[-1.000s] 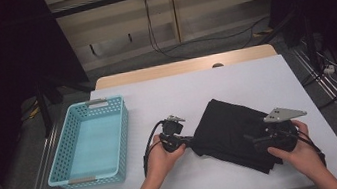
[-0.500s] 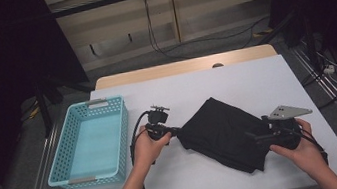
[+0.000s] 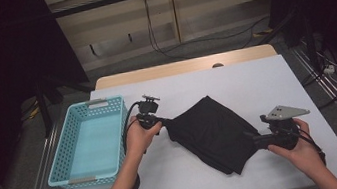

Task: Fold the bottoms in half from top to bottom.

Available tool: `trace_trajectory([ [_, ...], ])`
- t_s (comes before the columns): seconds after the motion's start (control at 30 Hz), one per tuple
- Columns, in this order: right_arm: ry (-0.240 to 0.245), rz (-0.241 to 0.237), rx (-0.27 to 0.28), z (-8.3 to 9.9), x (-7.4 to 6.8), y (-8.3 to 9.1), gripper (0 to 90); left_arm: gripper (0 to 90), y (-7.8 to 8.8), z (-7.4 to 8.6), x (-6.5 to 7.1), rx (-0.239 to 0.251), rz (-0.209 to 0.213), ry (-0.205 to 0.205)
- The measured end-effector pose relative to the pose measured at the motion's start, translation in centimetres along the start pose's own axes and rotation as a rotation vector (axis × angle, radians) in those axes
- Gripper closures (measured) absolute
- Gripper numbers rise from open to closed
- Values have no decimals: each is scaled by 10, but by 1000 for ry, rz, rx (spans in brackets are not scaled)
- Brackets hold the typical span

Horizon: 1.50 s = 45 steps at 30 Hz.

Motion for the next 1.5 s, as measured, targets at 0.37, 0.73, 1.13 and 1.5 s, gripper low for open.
trace_trajectory([
  [0.37, 29, 11, 3, -1, -3, -2, 171, 470, -11, 26, 4, 10, -25, 13],
  [0.73, 55, 28, 2, 0, -7, 3, 174, 762, -18, 38, 13, 2, 5, 44],
  [1.13, 45, 21, 5, 1, -6, 0, 174, 826, -7, 13, 9, -35, -24, 46],
  [1.5, 32, 12, 17, -3, -8, -4, 170, 828, 0, -7, -15, -37, -48, 69],
])
Point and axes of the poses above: each handheld gripper's, and its own axes: y roughly backward along the jaws, z roughly out of its underside, x roughly to its right, the point moved 6 cm from there along -y, roughly forward along the jaws, and after that the axes turned 11 degrees about z, right-handed, at the moved point
